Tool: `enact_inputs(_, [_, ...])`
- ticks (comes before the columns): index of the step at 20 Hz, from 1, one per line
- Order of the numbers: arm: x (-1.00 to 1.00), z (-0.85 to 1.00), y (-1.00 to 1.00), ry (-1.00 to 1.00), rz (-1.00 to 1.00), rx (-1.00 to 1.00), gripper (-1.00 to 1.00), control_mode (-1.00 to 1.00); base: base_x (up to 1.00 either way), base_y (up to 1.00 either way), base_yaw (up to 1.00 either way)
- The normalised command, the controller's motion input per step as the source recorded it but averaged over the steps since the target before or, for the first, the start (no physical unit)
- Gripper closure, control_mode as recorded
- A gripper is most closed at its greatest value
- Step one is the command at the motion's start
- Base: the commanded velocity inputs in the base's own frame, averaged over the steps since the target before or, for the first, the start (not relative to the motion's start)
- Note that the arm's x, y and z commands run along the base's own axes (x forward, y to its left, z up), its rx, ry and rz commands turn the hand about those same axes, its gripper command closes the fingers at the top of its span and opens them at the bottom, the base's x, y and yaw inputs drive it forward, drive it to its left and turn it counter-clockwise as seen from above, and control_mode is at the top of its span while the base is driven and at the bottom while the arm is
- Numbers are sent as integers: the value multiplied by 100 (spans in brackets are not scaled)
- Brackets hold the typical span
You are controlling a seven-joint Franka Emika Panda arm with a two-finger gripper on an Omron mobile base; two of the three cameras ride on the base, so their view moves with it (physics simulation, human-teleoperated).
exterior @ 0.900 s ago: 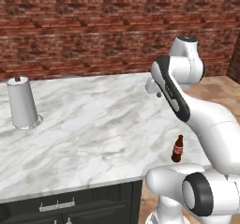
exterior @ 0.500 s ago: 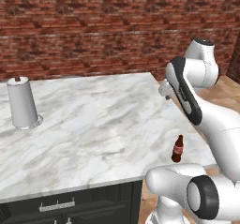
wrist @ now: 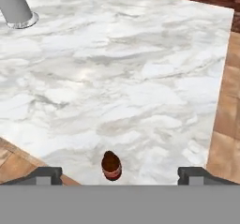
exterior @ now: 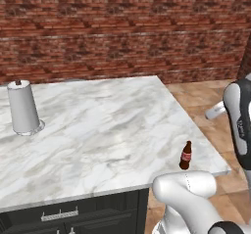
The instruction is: Pick the bottled drink from the counter and place it in the open cabinet.
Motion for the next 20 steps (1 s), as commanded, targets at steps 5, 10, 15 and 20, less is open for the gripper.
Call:
enact_inputs(5, [-36, -5, -41, -28, 43, 16, -100, -100, 0, 0, 0])
enact_inputs(10, [-9, 0, -14, -9, 38, 15, -100, -100, 0, 0, 0])
enact_inputs(15, [6, -5, 0, 0, 21, 9, -100, -100, 0, 0, 0])
enact_inputs(20, [23, -8, 0, 1, 24, 2, -100, -100, 0, 0, 0])
